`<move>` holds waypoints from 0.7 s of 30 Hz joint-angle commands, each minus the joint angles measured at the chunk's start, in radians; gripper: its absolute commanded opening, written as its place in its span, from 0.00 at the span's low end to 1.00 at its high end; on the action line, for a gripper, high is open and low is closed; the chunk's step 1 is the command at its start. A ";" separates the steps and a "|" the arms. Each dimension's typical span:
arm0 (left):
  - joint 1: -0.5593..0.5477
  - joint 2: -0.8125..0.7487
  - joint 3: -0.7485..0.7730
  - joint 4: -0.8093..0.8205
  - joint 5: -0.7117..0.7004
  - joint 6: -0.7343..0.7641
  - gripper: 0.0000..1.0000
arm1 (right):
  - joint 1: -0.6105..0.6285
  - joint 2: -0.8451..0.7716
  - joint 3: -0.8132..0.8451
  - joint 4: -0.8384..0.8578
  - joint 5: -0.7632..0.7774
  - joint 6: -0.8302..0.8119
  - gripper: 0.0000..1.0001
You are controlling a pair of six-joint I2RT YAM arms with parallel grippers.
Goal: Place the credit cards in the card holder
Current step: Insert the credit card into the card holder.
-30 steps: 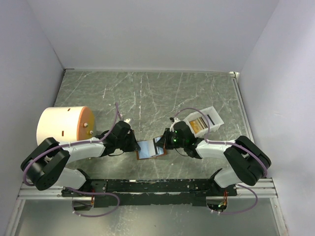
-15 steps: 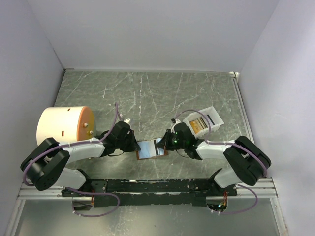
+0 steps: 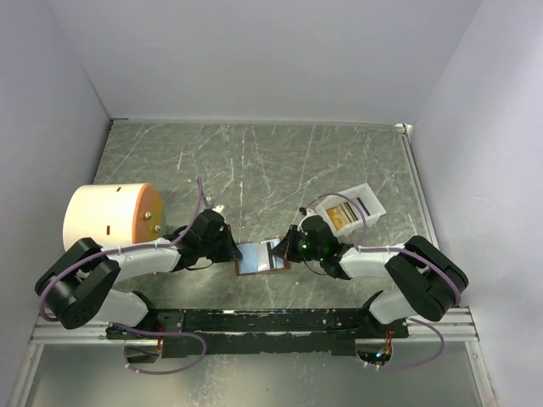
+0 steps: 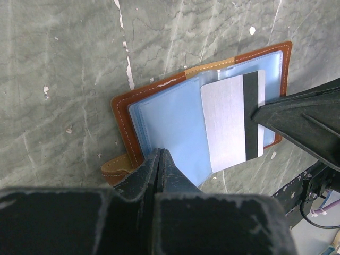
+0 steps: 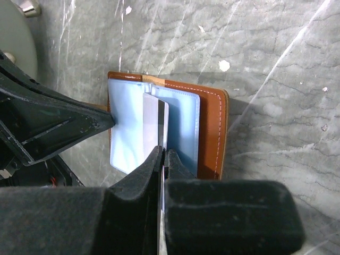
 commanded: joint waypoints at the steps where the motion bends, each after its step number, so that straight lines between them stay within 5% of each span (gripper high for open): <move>1: 0.008 0.007 -0.028 -0.046 -0.042 0.006 0.07 | 0.006 0.027 -0.006 -0.025 0.006 -0.014 0.00; 21: 0.008 -0.014 -0.059 -0.030 -0.023 -0.006 0.07 | 0.008 0.041 0.024 0.002 0.037 -0.004 0.00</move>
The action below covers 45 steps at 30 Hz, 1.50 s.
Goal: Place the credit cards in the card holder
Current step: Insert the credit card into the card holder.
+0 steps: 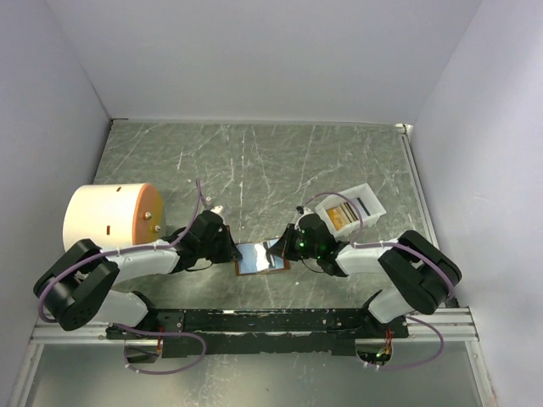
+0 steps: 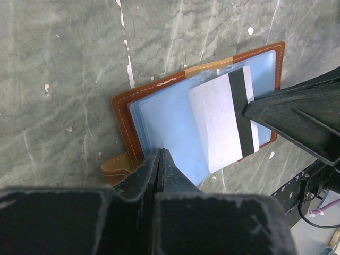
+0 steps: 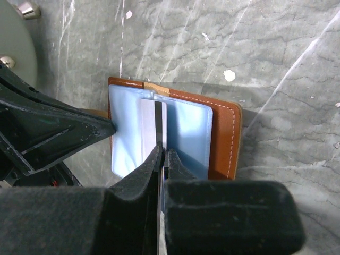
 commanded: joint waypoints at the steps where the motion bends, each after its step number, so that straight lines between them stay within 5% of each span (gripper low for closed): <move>1: 0.007 -0.007 -0.049 -0.049 -0.021 0.002 0.07 | 0.007 -0.029 -0.012 -0.021 0.057 -0.016 0.00; 16: 0.008 -0.006 -0.048 -0.053 -0.026 0.003 0.07 | 0.006 -0.056 0.004 -0.043 0.092 -0.201 0.00; 39: 0.008 -0.011 -0.064 -0.033 -0.001 -0.016 0.07 | 0.075 0.060 -0.016 0.097 0.044 -0.047 0.00; 45: 0.007 -0.053 -0.051 -0.069 -0.006 -0.015 0.08 | 0.103 0.009 0.060 -0.113 0.118 -0.070 0.25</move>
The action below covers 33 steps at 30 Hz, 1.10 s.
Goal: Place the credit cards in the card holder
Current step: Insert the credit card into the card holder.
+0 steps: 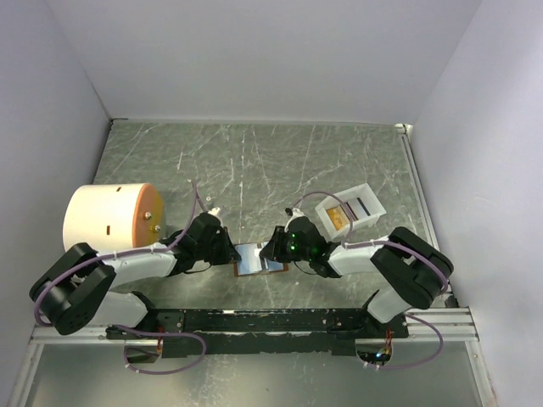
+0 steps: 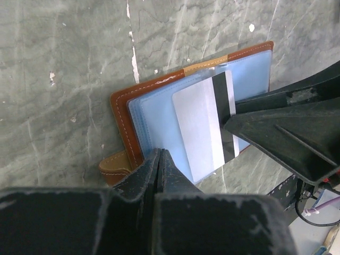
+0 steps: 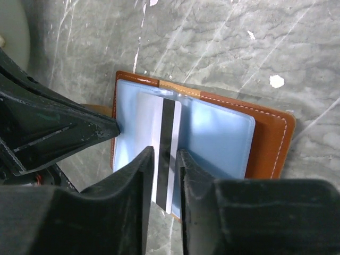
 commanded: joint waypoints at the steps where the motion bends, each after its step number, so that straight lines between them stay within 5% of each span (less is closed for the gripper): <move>1: 0.007 -0.034 -0.012 -0.103 -0.007 0.010 0.09 | 0.017 -0.078 0.030 -0.195 0.077 -0.032 0.29; 11: 0.006 -0.064 0.008 -0.116 0.001 0.009 0.13 | 0.022 -0.080 0.061 -0.235 0.031 -0.054 0.41; 23: 0.006 -0.013 0.000 -0.087 -0.005 0.015 0.07 | 0.069 0.038 0.151 -0.168 -0.064 -0.066 0.22; 33: 0.007 -0.042 0.011 -0.115 -0.013 0.018 0.07 | 0.081 0.029 0.197 -0.295 0.000 -0.105 0.27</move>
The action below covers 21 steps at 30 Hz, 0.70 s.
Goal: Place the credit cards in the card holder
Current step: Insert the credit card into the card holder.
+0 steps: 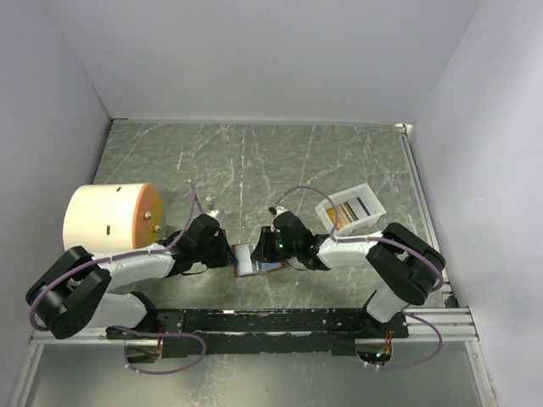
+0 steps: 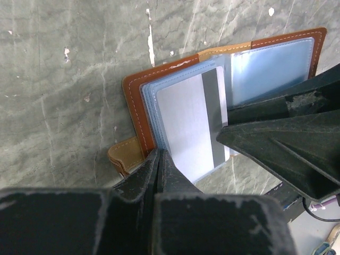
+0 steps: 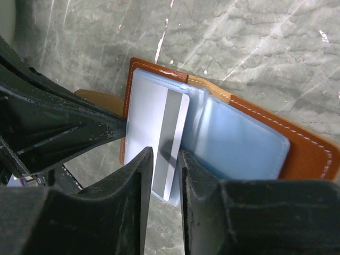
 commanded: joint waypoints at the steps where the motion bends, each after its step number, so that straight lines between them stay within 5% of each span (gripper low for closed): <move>1: 0.005 -0.016 0.011 -0.027 -0.016 0.017 0.07 | 0.014 -0.031 0.052 -0.133 0.058 -0.064 0.29; 13: 0.006 -0.119 0.052 -0.073 0.016 0.034 0.18 | -0.066 -0.190 0.259 -0.524 0.248 -0.302 0.38; 21: 0.006 -0.150 0.058 -0.029 0.096 0.088 0.36 | -0.203 -0.218 0.376 -0.716 0.458 -0.449 0.40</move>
